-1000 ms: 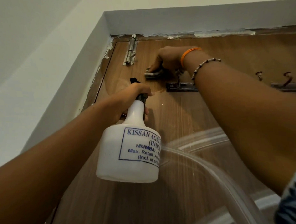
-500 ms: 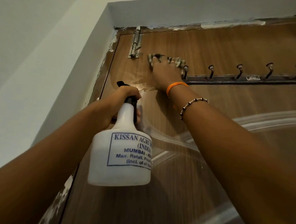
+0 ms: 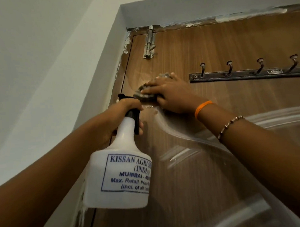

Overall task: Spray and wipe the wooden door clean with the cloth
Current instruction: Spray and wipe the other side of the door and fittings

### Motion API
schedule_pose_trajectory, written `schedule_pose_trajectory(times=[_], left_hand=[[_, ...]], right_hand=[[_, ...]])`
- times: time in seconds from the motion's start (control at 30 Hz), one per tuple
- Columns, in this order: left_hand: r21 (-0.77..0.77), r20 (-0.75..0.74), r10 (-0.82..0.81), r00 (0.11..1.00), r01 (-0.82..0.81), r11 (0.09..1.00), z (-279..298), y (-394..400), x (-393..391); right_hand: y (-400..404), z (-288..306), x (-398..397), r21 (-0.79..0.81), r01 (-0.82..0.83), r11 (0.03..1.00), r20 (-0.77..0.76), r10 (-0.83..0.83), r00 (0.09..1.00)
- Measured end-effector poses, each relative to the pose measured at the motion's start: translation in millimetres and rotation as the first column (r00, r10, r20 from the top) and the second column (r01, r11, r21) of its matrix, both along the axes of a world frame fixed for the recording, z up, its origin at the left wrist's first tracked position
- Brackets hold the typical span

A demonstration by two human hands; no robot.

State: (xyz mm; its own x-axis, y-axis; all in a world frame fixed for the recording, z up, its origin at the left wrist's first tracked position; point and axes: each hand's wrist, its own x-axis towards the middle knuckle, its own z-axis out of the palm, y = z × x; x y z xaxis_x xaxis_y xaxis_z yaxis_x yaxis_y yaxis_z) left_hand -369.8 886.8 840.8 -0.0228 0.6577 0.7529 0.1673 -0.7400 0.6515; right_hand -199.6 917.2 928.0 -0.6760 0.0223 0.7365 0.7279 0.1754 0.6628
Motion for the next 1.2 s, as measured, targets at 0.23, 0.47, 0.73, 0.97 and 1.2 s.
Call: schedule_pose_trajectory(times=[0.23, 0.47, 0.73, 0.97, 1.2], left_hand=[[0.004, -0.052, 0.004, 0.999, -0.004, 1.0, -3, -3, -23], [0.158, 0.062, 0.051, 0.997, -0.061, 0.986, -1, -5, -21], [0.104, 0.017, 0.039, 0.999, -0.041, 0.994, -10, -10, -40], [0.02, -0.005, 0.01, 1.0, -0.01, 1.0, -23, -8, -42], [-0.022, 0.029, 0.022, 0.999, -0.021, 1.0, -24, 1, -49]], right_hand=[[8, 54, -28, -0.139, -0.052, 0.989, -0.295, 0.008, 0.955], [11, 21, -31, -0.097, -0.072, 0.993, -0.145, 0.058, 0.988], [5, -49, -57, -0.13, -0.09, 0.987, 0.15, 0.109, 0.983], [12, 25, -83, -0.148, -0.146, 0.978, -0.152, 0.123, 0.981], [19, 40, -103, -0.014, -0.055, 0.998, -0.241, 0.05, 0.969]])
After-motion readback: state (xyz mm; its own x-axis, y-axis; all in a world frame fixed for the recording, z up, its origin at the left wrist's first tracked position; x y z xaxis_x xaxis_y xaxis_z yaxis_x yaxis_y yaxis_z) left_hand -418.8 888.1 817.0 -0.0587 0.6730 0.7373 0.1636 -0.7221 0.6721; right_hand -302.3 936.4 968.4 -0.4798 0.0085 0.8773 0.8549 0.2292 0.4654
